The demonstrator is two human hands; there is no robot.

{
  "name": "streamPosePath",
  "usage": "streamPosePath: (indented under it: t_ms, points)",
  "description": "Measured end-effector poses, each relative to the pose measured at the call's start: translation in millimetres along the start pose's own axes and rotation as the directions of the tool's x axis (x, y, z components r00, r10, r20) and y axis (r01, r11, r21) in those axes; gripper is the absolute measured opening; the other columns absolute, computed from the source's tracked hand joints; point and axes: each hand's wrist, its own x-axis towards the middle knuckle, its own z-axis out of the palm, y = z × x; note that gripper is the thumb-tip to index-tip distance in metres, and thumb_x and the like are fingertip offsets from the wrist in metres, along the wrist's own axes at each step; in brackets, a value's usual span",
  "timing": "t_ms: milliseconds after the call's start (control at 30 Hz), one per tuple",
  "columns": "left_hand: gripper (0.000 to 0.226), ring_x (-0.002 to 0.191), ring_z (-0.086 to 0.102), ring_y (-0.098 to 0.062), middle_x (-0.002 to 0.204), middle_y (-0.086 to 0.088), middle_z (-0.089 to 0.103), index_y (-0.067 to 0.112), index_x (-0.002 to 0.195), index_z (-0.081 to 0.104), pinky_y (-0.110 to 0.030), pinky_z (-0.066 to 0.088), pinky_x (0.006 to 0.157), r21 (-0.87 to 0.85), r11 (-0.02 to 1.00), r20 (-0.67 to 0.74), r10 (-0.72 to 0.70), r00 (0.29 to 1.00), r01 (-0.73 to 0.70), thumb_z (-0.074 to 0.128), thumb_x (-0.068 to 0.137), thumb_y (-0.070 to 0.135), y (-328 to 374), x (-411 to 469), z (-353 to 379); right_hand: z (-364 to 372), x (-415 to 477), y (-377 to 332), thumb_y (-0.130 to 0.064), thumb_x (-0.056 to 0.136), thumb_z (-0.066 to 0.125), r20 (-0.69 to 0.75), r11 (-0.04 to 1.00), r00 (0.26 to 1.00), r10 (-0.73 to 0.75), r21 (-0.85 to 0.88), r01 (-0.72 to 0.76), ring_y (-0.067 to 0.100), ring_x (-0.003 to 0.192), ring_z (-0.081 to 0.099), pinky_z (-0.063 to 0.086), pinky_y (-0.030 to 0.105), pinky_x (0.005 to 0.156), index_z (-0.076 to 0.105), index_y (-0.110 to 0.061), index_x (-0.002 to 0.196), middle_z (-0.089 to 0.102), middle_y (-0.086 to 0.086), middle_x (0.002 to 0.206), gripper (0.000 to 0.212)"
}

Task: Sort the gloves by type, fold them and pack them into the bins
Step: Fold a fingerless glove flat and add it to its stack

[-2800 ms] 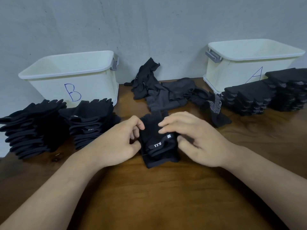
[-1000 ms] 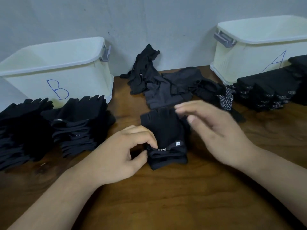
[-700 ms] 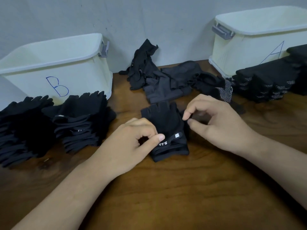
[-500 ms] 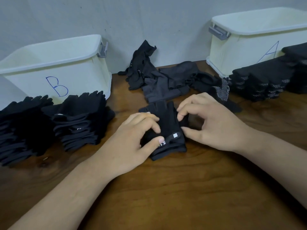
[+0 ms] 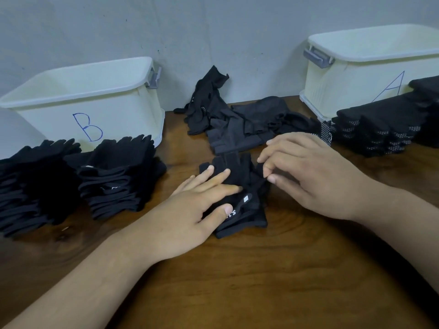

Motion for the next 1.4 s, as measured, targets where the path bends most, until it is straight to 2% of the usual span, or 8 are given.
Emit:
streamPosePath:
  t_ms: [133, 333, 467, 633, 733, 867, 1067, 1400]
  points:
    - [0.046, 0.151, -0.020, 0.016, 0.169, 0.038, 0.005, 0.059, 0.156, 0.034, -0.029, -0.006, 0.130, 0.005, 1.000, -0.014, 0.015, 1.000, -0.015, 0.031, 0.111, 0.056, -1.5, -1.0, 1.3, 0.6, -1.8, -1.8, -0.039, 0.102, 0.051, 0.090, 0.999, 0.996, -0.007, -0.041, 0.011, 0.007, 0.140, 0.045, 0.020, 0.029, 0.123, 0.059, -0.039, 0.097, 0.062, -0.026, 0.124, 0.009]
    - [0.046, 0.153, -0.020, 0.013, 0.171, 0.033, 0.007, 0.058, 0.157, 0.034, -0.031, -0.002, 0.131, 0.049, 0.998, -0.056, 0.043, 0.998, -0.040, 0.027, 0.111, 0.057, -0.6, -0.8, 5.2, -2.1, 3.9, -25.9, -0.026, 0.106, 0.058, -0.168, 0.986, 0.986, 0.013, 0.163, 0.015, 0.012, 0.130, 0.059, 0.040, 0.028, 0.115, 0.071, -0.018, 0.108, 0.071, -0.008, 0.120, 0.016]
    - [0.045, 0.155, -0.018, 0.010, 0.172, 0.031, 0.010, 0.051, 0.153, 0.044, -0.033, 0.005, 0.131, 0.026, 0.997, -0.098, 0.075, 0.992, -0.072, 0.030, 0.110, 0.056, -3.3, -0.4, 7.0, 9.8, 2.0, -44.0, -0.031, 0.108, 0.060, 0.018, 0.967, 0.992, -0.128, 0.224, 0.120, 0.006, 0.116, 0.063, 0.050, 0.030, 0.103, 0.074, -0.022, 0.112, 0.068, -0.013, 0.117, 0.017]
    - [0.023, 0.131, 0.048, 0.001, 0.133, 0.021, 0.057, 0.037, 0.124, 0.063, -0.023, 0.039, 0.111, -0.141, 0.990, -0.465, -0.047, 0.884, -0.022, 0.051, 0.106, 0.029, -7.4, -2.9, -3.4, 12.2, 0.2, -34.5, -0.052, 0.102, 0.064, 0.156, 0.970, 0.986, -0.057, 0.241, 0.018, 0.009, 0.091, 0.070, 0.054, 0.021, 0.082, 0.071, -0.037, 0.129, 0.060, -0.025, 0.116, 0.031]
    - [0.028, 0.107, 0.062, -0.005, 0.114, 0.017, 0.063, 0.038, 0.115, 0.056, -0.024, 0.050, 0.095, -0.257, 0.964, -0.440, -0.178, 0.880, 0.067, 0.062, 0.098, 0.017, -11.3, -6.1, -9.1, 13.9, -1.3, -36.3, -0.059, 0.098, 0.061, 0.190, 0.973, 0.982, -0.012, 0.229, -0.032, 0.005, 0.085, 0.066, 0.048, 0.011, 0.075, 0.070, -0.043, 0.136, 0.055, -0.028, 0.112, 0.042]
    - [0.046, 0.099, 0.066, -0.010, 0.125, 0.022, 0.056, 0.047, 0.127, 0.044, -0.020, 0.049, 0.086, -0.232, 0.963, -0.286, -0.204, 0.936, 0.139, 0.071, 0.093, 0.031, -12.0, -8.3, -3.0, 14.2, 0.0, -38.9, -0.052, 0.103, 0.055, 0.190, 0.984, 0.982, 0.002, 0.176, -0.036, 0.000, 0.102, 0.061, 0.052, 0.020, 0.085, 0.070, -0.043, 0.135, 0.055, -0.029, 0.119, 0.037]
    - [0.069, 0.113, 0.062, -0.005, 0.134, 0.030, 0.047, 0.052, 0.145, 0.031, -0.034, 0.052, 0.103, -0.176, 0.975, -0.248, -0.176, 0.952, 0.134, 0.072, 0.089, 0.055, -10.6, -8.2, -2.4, 15.1, 2.0, -39.8, -0.045, 0.109, 0.048, 0.141, 0.992, 0.990, -0.028, 0.128, 0.010, -0.002, 0.117, 0.059, 0.054, 0.028, 0.099, 0.071, -0.034, 0.137, 0.069, -0.021, 0.130, 0.037]
    - [0.073, 0.133, 0.036, 0.007, 0.136, 0.028, 0.046, 0.049, 0.153, 0.031, -0.031, 0.041, 0.113, -0.092, 0.993, -0.279, -0.098, 0.955, 0.075, 0.071, 0.092, 0.049, -8.3, -7.9, -2.0, 9.9, 1.5, -48.0, -0.036, 0.110, 0.055, 0.009, 0.989, 0.996, -0.094, 0.112, 0.092, 0.003, 0.113, 0.058, 0.051, 0.023, 0.096, 0.073, -0.029, 0.134, 0.069, -0.019, 0.123, 0.031]
